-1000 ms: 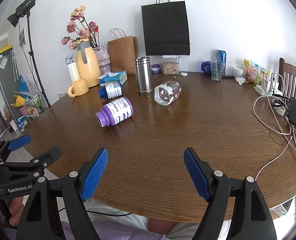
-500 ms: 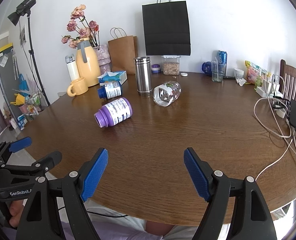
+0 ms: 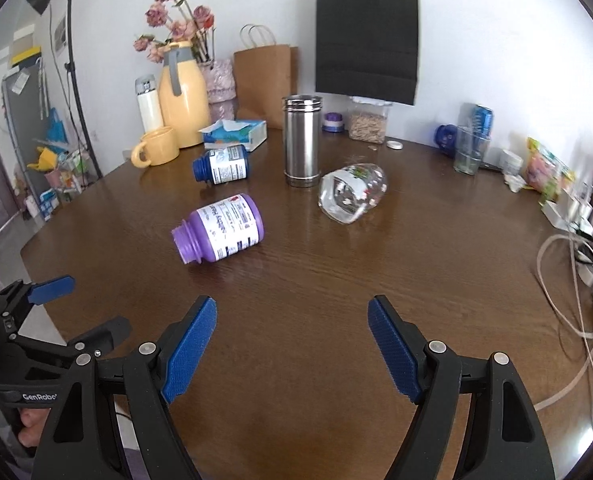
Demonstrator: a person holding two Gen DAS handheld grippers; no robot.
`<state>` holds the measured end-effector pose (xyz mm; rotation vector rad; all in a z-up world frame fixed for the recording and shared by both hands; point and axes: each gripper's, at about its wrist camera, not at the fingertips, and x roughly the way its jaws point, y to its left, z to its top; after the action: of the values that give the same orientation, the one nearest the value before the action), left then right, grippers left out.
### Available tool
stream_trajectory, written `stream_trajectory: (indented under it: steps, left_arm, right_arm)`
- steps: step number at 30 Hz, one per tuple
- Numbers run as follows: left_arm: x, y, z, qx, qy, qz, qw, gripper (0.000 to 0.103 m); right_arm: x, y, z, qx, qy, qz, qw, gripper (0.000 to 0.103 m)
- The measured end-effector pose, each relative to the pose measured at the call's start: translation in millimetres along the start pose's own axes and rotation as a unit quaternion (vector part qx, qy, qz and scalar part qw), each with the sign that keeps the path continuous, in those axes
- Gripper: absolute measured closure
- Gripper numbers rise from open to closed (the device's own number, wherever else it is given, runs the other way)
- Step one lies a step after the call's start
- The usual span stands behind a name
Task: Flip cup upright
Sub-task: 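Move the right tool toward the lying purple bottle and open its fingers, then close the right gripper around the purple bottle's body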
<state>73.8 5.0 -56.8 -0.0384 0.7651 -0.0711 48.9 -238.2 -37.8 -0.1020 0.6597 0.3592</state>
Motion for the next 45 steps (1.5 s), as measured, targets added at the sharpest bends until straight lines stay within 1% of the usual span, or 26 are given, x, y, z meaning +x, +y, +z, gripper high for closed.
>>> stream_trajectory:
  steps: [1,3,4,5,7,9,10,12,14,16,17,18,20,21,23,25,27,31,33,35,36,39,40,42,43,45]
  left_arm:
    - [8,3,4,-0.004,-0.001,0.004,1.0,0.002]
    - [21,8,13,-0.013,-0.004,0.007,0.9999,0.003]
    - [28,11,18,-0.018,-0.003,0.005,0.9998,0.008]
    - [33,13,22,-0.02,-0.004,-0.001,0.9998,0.009]
    - [43,17,30,-0.02,-0.003,-0.01,0.9997,0.012]
    - [53,17,36,-0.014,0.011,-0.028,0.9994,0.014]
    - [58,16,39,-0.007,0.019,-0.037,0.9991,0.015]
    - [64,14,42,0.003,0.014,-0.047,0.9988,0.018]
    - [75,13,46,0.011,0.021,-0.039,0.999,0.019]
    - [90,13,51,0.014,0.047,-0.039,0.998,0.02]
    - [95,15,52,0.012,0.057,-0.049,0.9971,0.02]
    - [98,17,53,0.009,0.061,-0.054,0.9966,0.02]
    - [105,24,56,0.0,0.066,-0.046,0.9968,0.02]
    - [108,27,57,-0.003,0.07,-0.048,0.9964,0.017]
    - [113,31,58,-0.01,0.084,-0.057,0.9948,0.017]
    - [119,31,59,-0.01,0.09,-0.051,0.9945,0.017]
    - [122,30,60,-0.008,0.09,-0.048,0.9947,0.019]
    - [125,29,65,-0.018,0.096,-0.064,0.9932,0.019]
    - [125,31,69,-0.037,0.106,-0.085,0.99,0.019]
    - [125,30,70,-0.055,0.122,-0.112,0.9847,0.019]
    - [123,28,70,-0.06,0.131,-0.133,0.9805,0.019]
    - [119,9,71,-0.069,0.153,-0.214,0.9623,0.02]
    - [120,2,74,-0.066,0.151,-0.226,0.9601,0.022]
    - [122,-8,80,-0.074,0.138,-0.226,0.9616,0.029]
    - [126,-10,84,-0.084,0.137,-0.226,0.9608,0.031]
    - [136,-9,90,-0.116,0.146,-0.24,0.9526,0.033]
  right_arm:
    - [11,0,9,-0.006,0.003,0.005,1.0,0.022]
    - [30,2,26,-0.019,0.002,0.014,1.0,0.039]
    - [43,1,37,-0.024,0.007,0.018,1.0,0.04]
    - [55,1,47,-0.024,0.012,0.021,0.999,0.042]
    - [76,1,63,-0.025,0.016,0.039,0.999,0.044]
    - [94,1,78,-0.014,0.025,0.061,0.998,0.045]
    - [104,2,86,-0.009,0.032,0.083,0.996,0.045]
    - [120,8,99,-0.011,0.037,0.124,0.992,0.045]
    - [144,21,110,-0.028,0.065,0.159,0.985,0.045]
    - [162,33,112,-0.044,0.091,0.167,0.981,0.045]
    - [171,39,113,-0.053,0.097,0.163,0.98,0.045]
    - [176,41,112,-0.058,0.1,0.16,0.98,0.045]
    - [186,44,106,-0.06,0.115,0.152,0.98,0.045]
    - [186,40,104,-0.052,0.114,0.157,0.98,0.045]
    - [182,29,100,-0.029,0.112,0.164,0.98,0.045]
    - [176,15,95,-0.003,0.11,0.166,0.98,0.045]
    - [171,2,89,0.021,0.109,0.178,0.978,0.045]
    - [170,-22,81,0.066,0.115,0.197,0.971,0.045]
    - [171,-33,79,0.082,0.112,0.198,0.97,0.045]
    - [168,-40,78,0.085,0.105,0.185,0.973,0.045]
    - [166,-43,77,0.084,0.103,0.184,0.974,0.045]
    - [166,-49,75,0.086,0.103,0.198,0.971,0.045]
    - [168,-49,76,0.085,0.102,0.207,0.969,0.045]
    - [173,-49,77,0.083,0.096,0.232,0.964,0.045]
    - [178,-50,78,0.086,0.097,0.249,0.96,0.045]
    - [185,-52,77,0.098,0.105,0.289,0.947,0.045]
